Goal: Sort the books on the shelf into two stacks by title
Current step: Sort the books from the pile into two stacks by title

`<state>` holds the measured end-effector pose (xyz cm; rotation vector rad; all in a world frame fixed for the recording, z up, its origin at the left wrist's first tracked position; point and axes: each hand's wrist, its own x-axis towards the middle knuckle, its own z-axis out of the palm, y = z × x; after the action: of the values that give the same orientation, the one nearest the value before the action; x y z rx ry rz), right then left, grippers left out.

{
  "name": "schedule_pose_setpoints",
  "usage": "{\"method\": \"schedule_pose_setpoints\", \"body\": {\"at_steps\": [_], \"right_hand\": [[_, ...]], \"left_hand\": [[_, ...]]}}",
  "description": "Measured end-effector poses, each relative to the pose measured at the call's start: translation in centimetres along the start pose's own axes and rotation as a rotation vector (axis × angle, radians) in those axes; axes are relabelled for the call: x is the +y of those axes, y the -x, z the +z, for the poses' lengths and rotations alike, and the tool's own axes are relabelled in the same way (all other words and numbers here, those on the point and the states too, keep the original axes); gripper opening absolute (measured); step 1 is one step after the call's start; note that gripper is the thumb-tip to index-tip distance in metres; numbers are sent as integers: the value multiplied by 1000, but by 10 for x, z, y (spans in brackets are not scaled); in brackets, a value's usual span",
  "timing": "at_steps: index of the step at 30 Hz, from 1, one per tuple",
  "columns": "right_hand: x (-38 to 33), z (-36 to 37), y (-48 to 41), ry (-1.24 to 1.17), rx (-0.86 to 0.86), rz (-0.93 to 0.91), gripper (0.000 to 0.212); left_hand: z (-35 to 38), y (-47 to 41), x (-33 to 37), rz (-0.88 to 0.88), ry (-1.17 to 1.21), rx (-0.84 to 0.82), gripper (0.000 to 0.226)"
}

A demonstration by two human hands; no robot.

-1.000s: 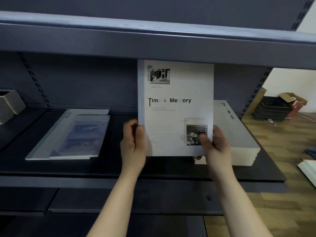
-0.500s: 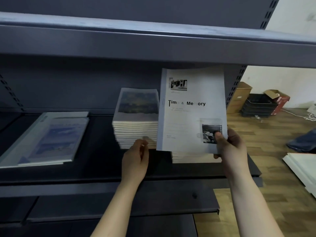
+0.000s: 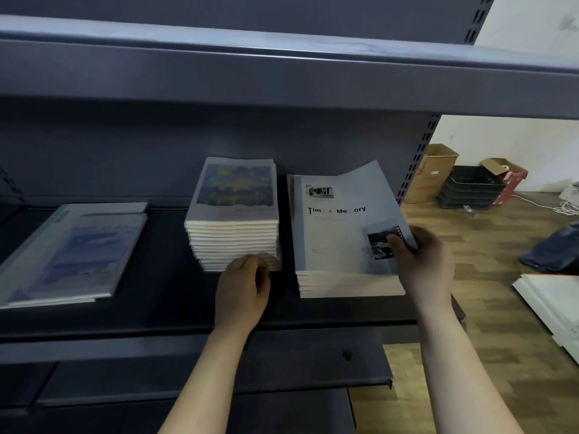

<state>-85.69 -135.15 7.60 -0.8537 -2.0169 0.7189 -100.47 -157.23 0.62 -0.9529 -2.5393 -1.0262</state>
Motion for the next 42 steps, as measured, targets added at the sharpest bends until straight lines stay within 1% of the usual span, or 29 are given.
{"method": "schedule_pose_setpoints", "body": {"at_steps": [4, 8, 11, 13, 16, 19, 20, 22, 25, 28, 34, 37, 42], "right_hand": [[8, 6, -3, 58, 50, 36, 28], [9, 6, -2, 34, 33, -13, 33], [3, 4, -1, -26, -54, -23, 32], [0, -1, -1, -62, -105, -33, 36], [1, -8, -1, -117, -243, -40, 51], [5, -11, 1, -111, -395, -116, 76], [6, -11, 1, -91, -417, -138, 83], [8, -10, 2, -65, -422, -146, 90], [9, -10, 1, -25, -412, -138, 86], [8, -8, 1, -36, -387, -144, 82], [11, -7, -5, -57, -435, -145, 88], [13, -5, -9, -53, -463, -150, 86], [15, 0, -11, -72, -435, -126, 88]], "left_hand": [[1, -1, -2, 5, 4, -1, 5], [2, 0, -3, -1, 11, -5, 5], [3, 0, -4, -14, 12, -10, 6], [3, 0, -4, -14, 13, -7, 6], [4, 0, -4, -10, 10, -5, 6], [3, 1, -4, -22, 16, -7, 7], [3, 2, -4, -29, 21, -7, 7], [2, 2, -3, -43, 28, -10, 8], [1, 3, -4, -52, 34, -25, 10], [-1, 4, -3, -68, 51, -36, 12], [-2, 4, -2, -66, 41, -37, 12], [-3, 4, -3, -55, 45, -38, 13], [-3, 5, -5, -66, 70, -40, 14]]}}
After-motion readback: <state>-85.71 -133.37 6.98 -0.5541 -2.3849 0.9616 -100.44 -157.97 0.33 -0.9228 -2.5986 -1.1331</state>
